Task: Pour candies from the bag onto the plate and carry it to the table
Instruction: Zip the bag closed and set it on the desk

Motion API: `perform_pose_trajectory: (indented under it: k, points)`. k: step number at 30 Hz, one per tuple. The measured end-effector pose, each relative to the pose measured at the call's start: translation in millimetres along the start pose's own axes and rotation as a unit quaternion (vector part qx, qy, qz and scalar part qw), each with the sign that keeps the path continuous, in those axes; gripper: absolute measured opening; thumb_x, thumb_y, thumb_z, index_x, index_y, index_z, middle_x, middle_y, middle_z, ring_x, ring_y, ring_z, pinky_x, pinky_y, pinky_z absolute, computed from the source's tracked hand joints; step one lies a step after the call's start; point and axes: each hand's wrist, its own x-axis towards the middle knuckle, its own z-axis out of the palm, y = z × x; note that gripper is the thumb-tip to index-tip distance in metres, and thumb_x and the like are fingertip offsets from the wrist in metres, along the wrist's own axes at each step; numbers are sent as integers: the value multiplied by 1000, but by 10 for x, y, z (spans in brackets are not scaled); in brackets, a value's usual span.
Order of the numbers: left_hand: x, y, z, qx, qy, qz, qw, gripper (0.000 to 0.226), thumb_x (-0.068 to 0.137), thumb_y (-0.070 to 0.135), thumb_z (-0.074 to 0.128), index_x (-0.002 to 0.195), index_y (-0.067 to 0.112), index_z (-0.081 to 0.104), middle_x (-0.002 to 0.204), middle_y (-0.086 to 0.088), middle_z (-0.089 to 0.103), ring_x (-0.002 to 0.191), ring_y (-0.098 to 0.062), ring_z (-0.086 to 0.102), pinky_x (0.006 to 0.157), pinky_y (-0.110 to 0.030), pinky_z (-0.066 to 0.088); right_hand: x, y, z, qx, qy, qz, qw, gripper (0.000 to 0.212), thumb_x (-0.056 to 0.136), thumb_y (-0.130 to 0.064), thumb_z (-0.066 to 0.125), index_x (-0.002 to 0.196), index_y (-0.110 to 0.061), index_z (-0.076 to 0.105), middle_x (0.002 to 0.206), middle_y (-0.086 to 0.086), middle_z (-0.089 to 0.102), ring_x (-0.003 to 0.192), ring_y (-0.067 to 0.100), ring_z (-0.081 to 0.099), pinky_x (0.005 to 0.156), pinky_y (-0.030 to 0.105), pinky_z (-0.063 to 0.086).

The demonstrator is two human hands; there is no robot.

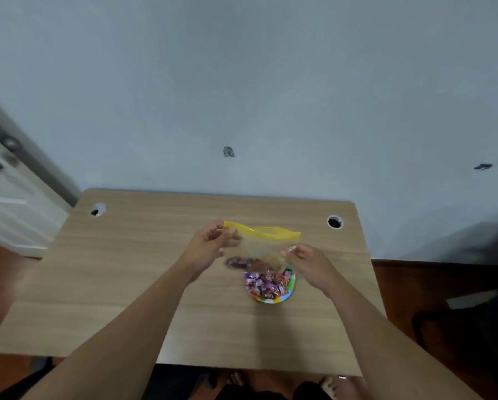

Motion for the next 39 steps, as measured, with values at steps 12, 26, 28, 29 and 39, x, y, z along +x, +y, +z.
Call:
perform_pose_trajectory:
  k: [12,26,28,29,39]
  points:
    - [188,538,-378,165,69,120,977,13,88,27,86,92,15,87,86,6,84,76,3,69,77,-20,50,206,-1272,96,-283,-5,-194,939,96,73,-68,87,156,-38,48,157,-9,50,145,14,44,118,37,41]
    - [121,567,-623,67,99,180,976,17,93,1,78,85,13,70,80,-3,77,71,3,71,77,-15,55,410,-1616,689,-314,-14,-281,907,28,95,-47,76,87,-20,71,79,-2,72,78,20,67,73,42,52]
    - [108,538,-626,66,130,173,974,21,90,2,82,79,18,71,78,-1,79,72,-1,72,80,-25,58,379,-1619,739,-313,-28,-291,903,26,94,-47,76,91,-22,72,81,-6,72,78,15,67,73,39,51]
    - [105,527,-627,70,140,173,972,22,89,6,84,78,20,72,80,-3,81,74,-5,73,82,-31,59,365,-1629,775,-307,-38,-295,904,25,93,-48,77,93,-23,73,83,-7,74,78,12,67,74,37,52]
    - [65,567,-619,9,134,185,974,17,92,8,82,100,-5,77,90,-8,82,84,-8,76,85,-20,58,364,-1780,955,-270,-4,-303,914,23,100,-51,68,92,-29,72,80,-3,74,75,18,68,70,44,54]
